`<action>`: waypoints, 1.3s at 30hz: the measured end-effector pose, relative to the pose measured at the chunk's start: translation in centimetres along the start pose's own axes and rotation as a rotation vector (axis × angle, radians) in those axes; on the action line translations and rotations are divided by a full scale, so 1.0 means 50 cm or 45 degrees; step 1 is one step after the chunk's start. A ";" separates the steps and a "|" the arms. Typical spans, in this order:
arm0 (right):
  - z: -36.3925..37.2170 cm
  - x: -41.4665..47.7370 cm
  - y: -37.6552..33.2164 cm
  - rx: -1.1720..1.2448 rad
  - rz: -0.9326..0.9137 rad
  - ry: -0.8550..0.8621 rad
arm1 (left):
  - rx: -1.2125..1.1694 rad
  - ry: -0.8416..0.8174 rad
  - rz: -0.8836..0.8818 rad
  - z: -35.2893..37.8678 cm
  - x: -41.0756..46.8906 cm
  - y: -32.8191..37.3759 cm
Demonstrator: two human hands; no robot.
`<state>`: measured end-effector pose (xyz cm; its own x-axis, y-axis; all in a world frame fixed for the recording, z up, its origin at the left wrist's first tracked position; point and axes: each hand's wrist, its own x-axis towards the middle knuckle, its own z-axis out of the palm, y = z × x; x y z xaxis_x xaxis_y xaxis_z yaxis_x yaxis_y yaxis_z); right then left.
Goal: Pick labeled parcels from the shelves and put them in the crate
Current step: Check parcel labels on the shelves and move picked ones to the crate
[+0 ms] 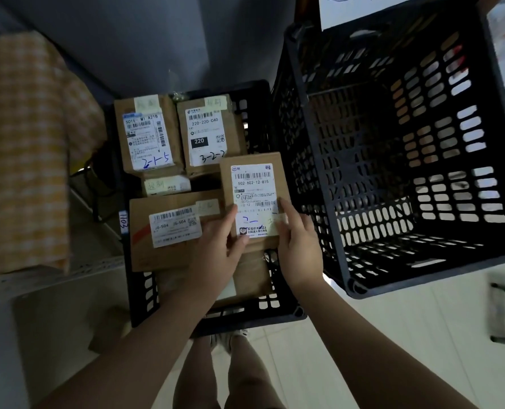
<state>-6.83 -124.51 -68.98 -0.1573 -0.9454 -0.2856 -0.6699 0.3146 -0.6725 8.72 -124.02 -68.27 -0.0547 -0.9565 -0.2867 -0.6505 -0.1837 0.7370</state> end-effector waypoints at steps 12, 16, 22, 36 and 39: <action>0.011 -0.024 -0.005 -0.203 -0.121 0.153 | -0.174 -0.079 0.038 -0.005 -0.011 -0.018; 0.025 -0.036 -0.018 -0.357 -0.095 0.029 | -0.225 -0.130 -0.005 -0.022 0.000 -0.039; 0.066 -0.022 -0.043 -0.446 0.106 0.006 | 0.874 -0.536 0.174 -0.066 0.039 -0.150; 0.100 -0.064 -0.026 -0.615 0.096 0.087 | 1.121 -0.583 0.129 -0.100 0.041 -0.204; 0.118 -0.055 -0.020 -0.590 0.080 0.051 | 1.109 -0.564 0.109 -0.103 0.036 -0.204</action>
<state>-1.44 -121.73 -71.56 -0.2298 -0.9310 -0.2835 -0.9102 0.3088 -0.2762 19.15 -125.06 -73.14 -0.2914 -0.7545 -0.5880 -0.9527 0.2842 0.1075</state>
